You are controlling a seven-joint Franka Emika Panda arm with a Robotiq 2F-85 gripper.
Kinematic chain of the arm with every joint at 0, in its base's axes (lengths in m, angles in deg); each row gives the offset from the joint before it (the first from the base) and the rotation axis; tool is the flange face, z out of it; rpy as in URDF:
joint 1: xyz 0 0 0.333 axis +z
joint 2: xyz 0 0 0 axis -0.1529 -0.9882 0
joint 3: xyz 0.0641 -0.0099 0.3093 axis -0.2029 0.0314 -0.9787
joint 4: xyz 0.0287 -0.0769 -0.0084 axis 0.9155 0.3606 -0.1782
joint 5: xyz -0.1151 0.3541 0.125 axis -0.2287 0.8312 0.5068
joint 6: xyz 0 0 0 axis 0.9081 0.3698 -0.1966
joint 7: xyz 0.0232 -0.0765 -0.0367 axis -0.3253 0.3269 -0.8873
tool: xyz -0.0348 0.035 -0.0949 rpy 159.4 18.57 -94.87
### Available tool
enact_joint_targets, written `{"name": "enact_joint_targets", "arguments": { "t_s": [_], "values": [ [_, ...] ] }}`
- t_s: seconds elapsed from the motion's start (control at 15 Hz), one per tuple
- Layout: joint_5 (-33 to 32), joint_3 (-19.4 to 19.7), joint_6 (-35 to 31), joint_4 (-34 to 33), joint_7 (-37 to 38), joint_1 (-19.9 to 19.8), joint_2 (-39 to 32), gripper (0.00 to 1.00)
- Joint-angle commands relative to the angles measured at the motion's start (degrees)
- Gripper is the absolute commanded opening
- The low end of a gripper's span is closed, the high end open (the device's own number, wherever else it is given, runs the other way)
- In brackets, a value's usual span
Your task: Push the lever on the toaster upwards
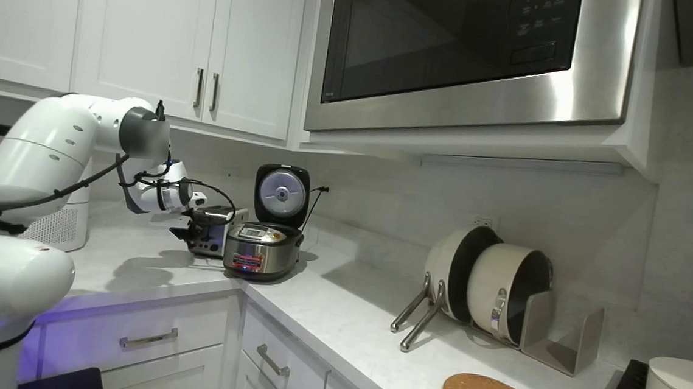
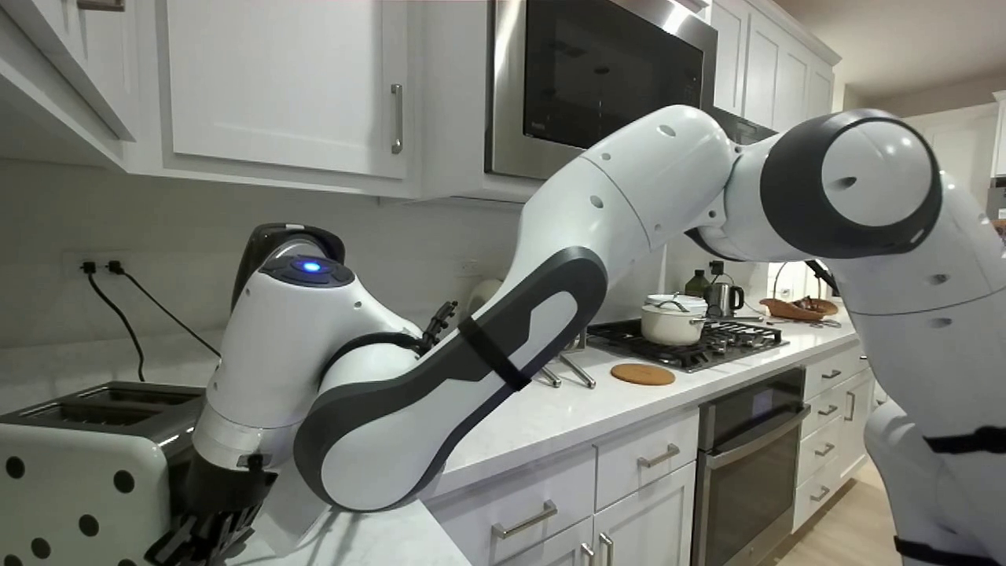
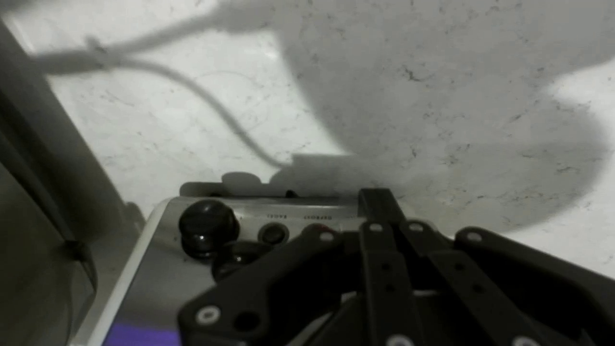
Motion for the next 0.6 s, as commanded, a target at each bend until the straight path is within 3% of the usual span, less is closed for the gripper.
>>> {"name": "enact_joint_targets", "arguments": {
  "t_s": [0.0, 0.53],
  "values": [
    [-0.44, 1.38, 0.39, -1.94, 0.45, 1.48, -1.02, 0.00],
    [-0.78, 2.65, 0.18, -2.31, 0.70, 2.24, -0.89, 0.00]
  ]
}}
